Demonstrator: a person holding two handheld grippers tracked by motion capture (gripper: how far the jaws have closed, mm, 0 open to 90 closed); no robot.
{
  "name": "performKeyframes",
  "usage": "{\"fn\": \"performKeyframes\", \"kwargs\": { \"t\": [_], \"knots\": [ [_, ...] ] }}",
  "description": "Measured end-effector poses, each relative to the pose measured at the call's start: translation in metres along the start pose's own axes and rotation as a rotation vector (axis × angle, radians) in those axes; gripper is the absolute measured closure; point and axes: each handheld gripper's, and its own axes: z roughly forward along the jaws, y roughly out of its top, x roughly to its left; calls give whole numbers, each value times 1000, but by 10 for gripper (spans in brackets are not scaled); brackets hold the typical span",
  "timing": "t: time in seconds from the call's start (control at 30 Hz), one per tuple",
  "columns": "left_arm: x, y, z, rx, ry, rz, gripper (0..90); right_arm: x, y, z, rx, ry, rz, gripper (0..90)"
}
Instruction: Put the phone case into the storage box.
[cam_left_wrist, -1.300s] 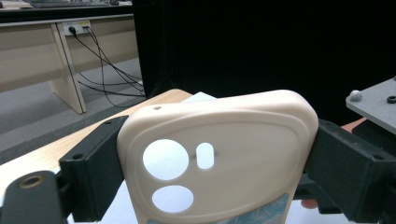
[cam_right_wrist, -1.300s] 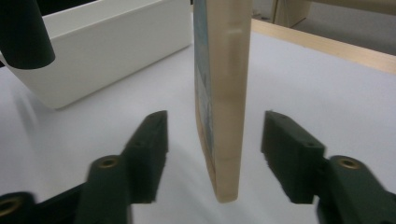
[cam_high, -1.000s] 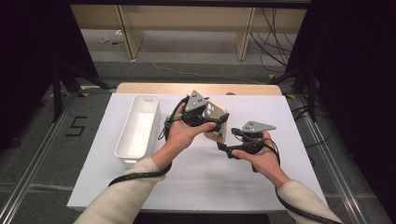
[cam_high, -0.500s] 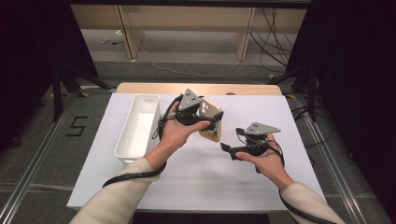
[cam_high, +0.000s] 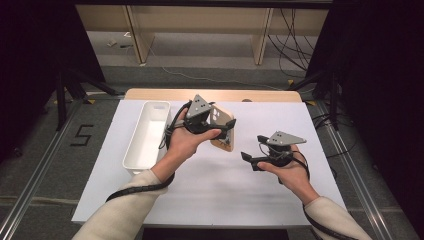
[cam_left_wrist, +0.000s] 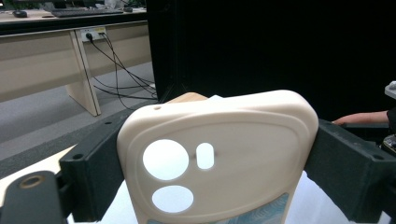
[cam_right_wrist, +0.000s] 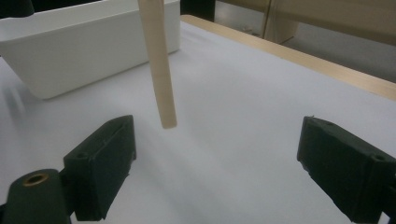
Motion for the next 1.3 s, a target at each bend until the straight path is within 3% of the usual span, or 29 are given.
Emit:
{"fn": "performKeyframes", "kwargs": {
  "t": [0.27, 0.93, 1.3],
  "knots": [
    [5, 3, -6, -8, 14, 3, 108, -3, -3, -5, -7, -5, 12, 125],
    [17, 9, -25, -15, 46, 9, 108, -5, -8, -18, -38, 34, 13, 58],
    [24, 12, -31, -20, 71, 10, 108, -6, -10, -24, -50, 25, 13, 54]
  ]
}}
